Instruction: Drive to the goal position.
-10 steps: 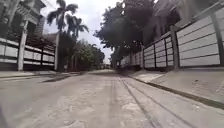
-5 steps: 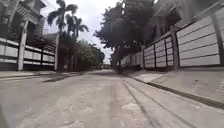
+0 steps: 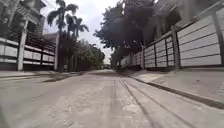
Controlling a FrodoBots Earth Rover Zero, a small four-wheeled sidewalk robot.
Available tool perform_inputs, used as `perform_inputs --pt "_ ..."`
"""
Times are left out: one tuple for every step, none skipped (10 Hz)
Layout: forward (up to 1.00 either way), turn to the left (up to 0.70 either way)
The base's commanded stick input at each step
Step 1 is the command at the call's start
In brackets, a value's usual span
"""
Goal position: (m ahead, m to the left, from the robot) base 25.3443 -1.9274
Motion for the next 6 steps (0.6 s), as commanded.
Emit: perform_inputs --pt "0.5 0.0" --pt "0.5 0.0" --pt "0.5 0.0" --pt "0.5 0.0" --pt "0.5 0.0" --pt "0.5 0.0"
